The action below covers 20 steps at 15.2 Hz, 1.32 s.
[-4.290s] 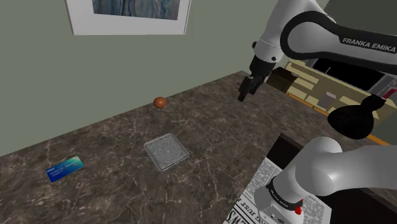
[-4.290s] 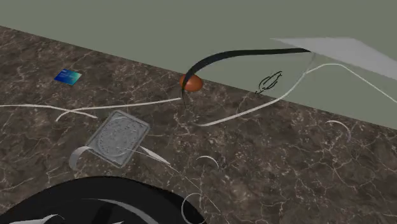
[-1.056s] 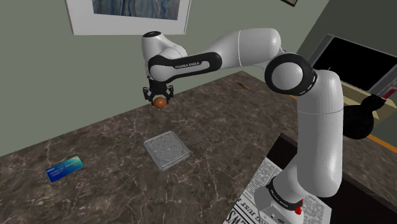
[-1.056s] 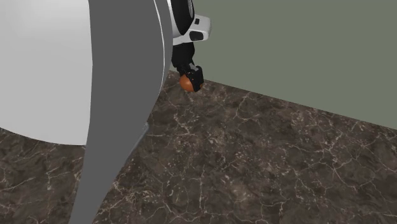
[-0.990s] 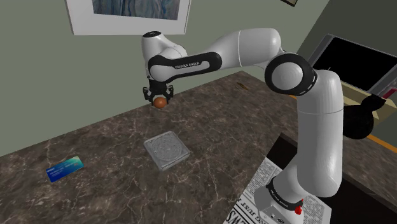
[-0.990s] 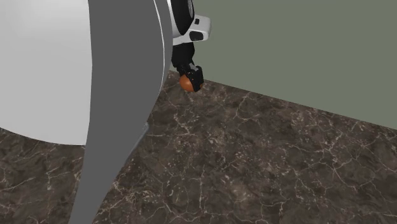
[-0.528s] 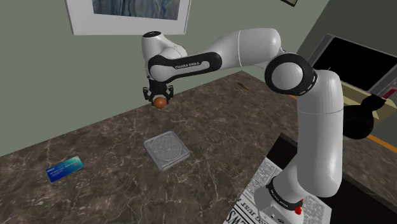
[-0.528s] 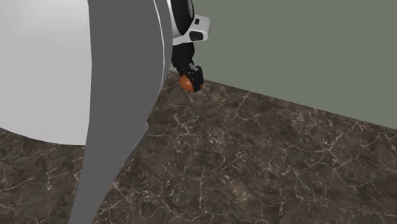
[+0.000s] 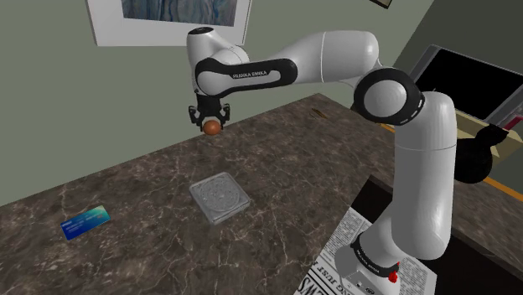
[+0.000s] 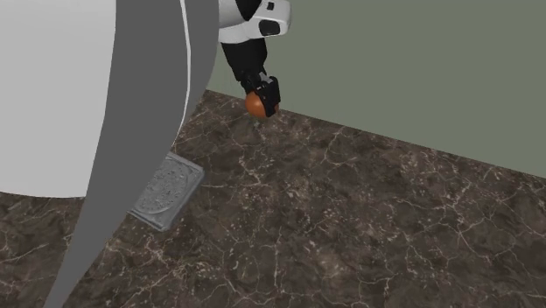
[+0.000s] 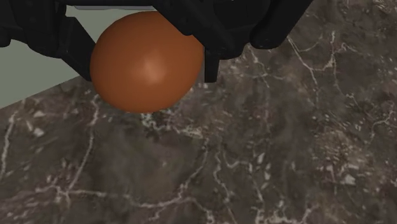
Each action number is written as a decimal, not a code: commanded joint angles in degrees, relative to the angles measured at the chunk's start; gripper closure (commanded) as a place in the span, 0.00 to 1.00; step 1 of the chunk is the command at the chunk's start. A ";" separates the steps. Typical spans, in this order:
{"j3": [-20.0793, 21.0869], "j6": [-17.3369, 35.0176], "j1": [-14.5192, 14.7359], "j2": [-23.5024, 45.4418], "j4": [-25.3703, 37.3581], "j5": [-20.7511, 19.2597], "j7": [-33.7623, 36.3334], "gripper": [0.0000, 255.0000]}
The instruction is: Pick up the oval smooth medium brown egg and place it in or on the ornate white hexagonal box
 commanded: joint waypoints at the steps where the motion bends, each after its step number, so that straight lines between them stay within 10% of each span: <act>1: 0.09 -1.26 0.01 -0.42 0.89 0.20 -0.33 1.00; 20: 1.02 -14.64 0.80 -1.92 13.11 0.99 -3.09 1.00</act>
